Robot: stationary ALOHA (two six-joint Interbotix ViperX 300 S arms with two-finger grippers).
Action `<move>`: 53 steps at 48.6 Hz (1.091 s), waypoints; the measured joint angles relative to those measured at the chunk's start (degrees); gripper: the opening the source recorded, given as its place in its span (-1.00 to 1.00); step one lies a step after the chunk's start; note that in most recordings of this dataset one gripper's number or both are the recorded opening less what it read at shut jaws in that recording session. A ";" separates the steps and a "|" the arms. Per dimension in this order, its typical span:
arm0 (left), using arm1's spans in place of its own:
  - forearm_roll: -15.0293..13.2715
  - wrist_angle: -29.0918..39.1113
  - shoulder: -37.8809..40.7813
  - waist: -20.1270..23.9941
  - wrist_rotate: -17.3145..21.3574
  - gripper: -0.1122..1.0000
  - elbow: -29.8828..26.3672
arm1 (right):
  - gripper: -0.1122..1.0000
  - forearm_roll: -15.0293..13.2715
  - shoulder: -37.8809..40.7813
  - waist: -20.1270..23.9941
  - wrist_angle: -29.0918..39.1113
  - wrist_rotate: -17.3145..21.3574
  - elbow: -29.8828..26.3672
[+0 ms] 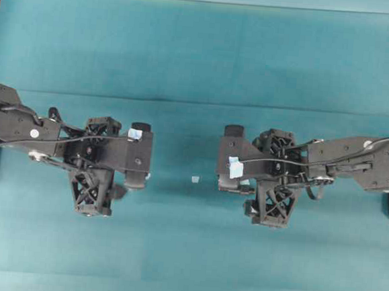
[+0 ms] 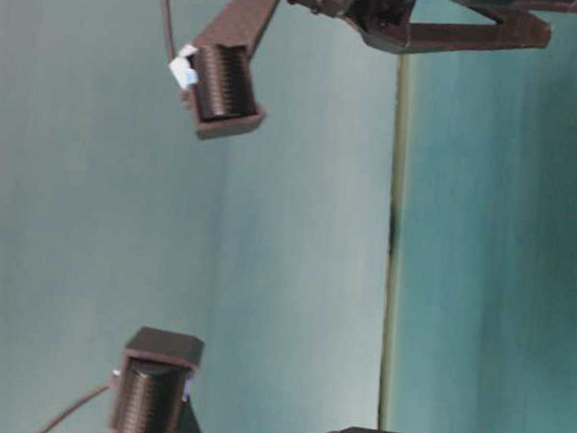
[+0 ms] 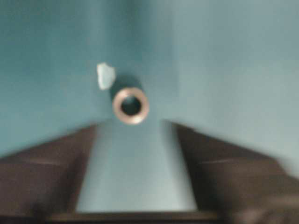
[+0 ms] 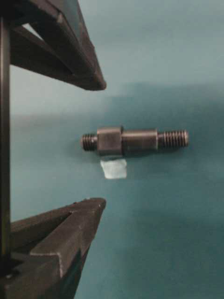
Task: Insert the washer onto the shaft with both hands.
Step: 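Open both grippers and lower them around the washer and shaft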
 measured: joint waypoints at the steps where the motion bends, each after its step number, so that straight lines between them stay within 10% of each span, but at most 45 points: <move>1: 0.00 -0.18 0.18 0.09 0.00 0.72 0.18 | 0.64 -0.18 0.00 0.00 -0.09 0.00 -0.09; 53: 0.00 -9.40 9.23 0.79 0.09 0.64 0.53 | 0.64 -0.79 4.83 0.00 -3.78 0.00 -0.88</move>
